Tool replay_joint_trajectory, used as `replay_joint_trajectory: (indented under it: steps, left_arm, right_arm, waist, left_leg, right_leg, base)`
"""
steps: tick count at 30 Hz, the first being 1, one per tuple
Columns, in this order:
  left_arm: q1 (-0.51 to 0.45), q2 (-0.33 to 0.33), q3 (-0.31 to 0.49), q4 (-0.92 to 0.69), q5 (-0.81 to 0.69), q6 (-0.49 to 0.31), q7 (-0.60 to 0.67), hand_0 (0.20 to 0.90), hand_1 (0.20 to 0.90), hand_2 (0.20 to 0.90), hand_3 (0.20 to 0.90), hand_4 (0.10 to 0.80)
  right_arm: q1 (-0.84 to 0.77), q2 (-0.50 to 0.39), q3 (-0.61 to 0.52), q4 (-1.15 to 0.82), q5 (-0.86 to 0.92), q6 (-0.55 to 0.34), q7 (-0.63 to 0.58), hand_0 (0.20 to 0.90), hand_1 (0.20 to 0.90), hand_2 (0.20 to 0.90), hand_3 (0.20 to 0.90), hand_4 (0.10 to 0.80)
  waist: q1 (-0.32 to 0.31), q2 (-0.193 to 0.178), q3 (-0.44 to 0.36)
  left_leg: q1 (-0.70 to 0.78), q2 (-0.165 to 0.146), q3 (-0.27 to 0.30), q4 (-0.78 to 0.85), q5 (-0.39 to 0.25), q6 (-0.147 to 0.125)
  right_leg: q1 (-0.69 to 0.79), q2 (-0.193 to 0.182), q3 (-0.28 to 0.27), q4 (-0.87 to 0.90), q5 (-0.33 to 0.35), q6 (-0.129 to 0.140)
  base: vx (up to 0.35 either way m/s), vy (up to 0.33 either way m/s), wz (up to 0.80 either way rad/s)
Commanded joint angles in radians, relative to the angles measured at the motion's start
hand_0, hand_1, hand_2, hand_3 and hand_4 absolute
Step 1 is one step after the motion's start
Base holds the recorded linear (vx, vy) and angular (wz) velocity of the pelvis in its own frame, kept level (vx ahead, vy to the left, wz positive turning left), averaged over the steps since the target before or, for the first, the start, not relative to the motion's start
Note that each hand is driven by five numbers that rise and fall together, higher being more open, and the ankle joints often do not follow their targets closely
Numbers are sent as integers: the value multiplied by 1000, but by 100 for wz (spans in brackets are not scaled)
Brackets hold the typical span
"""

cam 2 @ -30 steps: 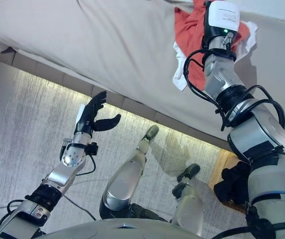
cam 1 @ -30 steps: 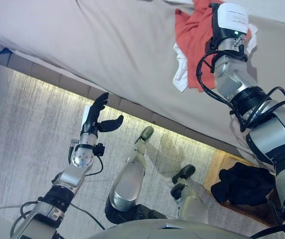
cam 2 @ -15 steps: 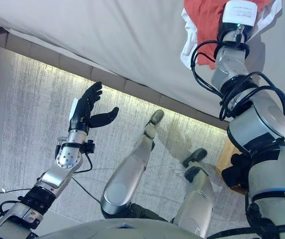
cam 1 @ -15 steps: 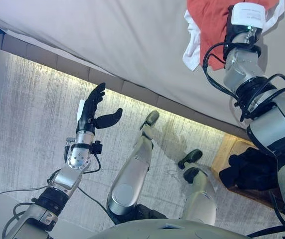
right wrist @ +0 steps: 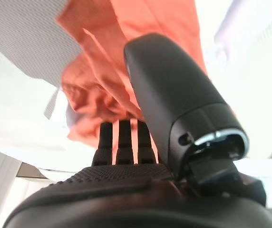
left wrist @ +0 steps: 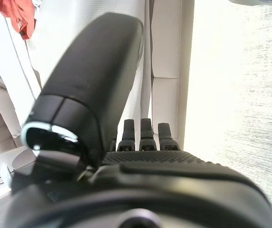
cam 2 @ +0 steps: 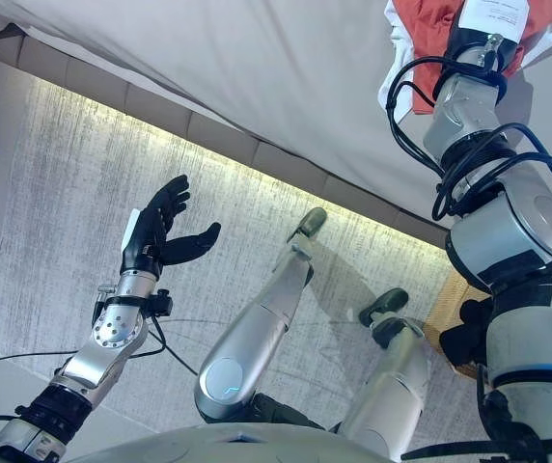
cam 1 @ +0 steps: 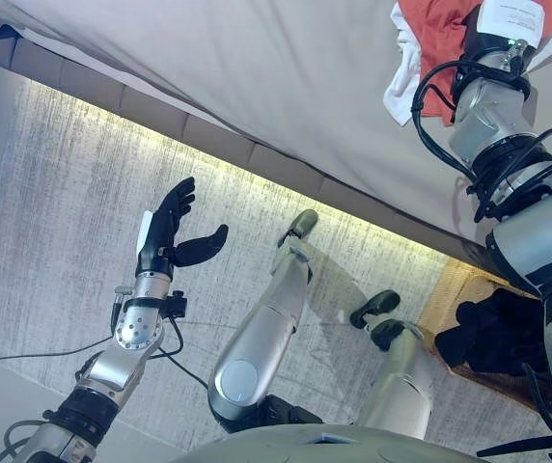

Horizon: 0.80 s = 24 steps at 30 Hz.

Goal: Pick up the clothes from the bed and place them into the basket

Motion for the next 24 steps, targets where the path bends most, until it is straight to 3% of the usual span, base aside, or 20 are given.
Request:
replay_joint_trajectory:
  steps: [1,13,24]
  left_arm:
    - [3,24,39,-87,-8,-109,19,900,900,900,900,800]
    - [-32,19,26,-57,23,-98,56,900,900,900,900,800]
    - [-93,19,32,-17,45,-29,49,900,900,900,900,800]
  right_arm:
    - [-132,-72,49,-42,24,-24,-91,300,300,300,200,100]
    - [-130,-51,59,-61,32,-34,-119,300,300,300,200,100]
    - [-125,-98,49,-91,77,-61,-151,300,300,300,200,100]
  waist:
    - [25,63,-12]
    - [8,35,-12]
    - [-32,-31,-12]
  left_leg:
    - [12,4,45,35,-84,111]
    - [120,37,64,-28,-85,105]
    - [441,90,113,-233,-53,76]
  right_leg:
    - [3,57,-8,99,-15,-67]
    - [108,65,-12,10,8,-54]
    - [426,74,-5,-275,93,-15]
  base:
    - [0,0,0]
    - [-22,-22,-4]
    - [-1,-66,-14]
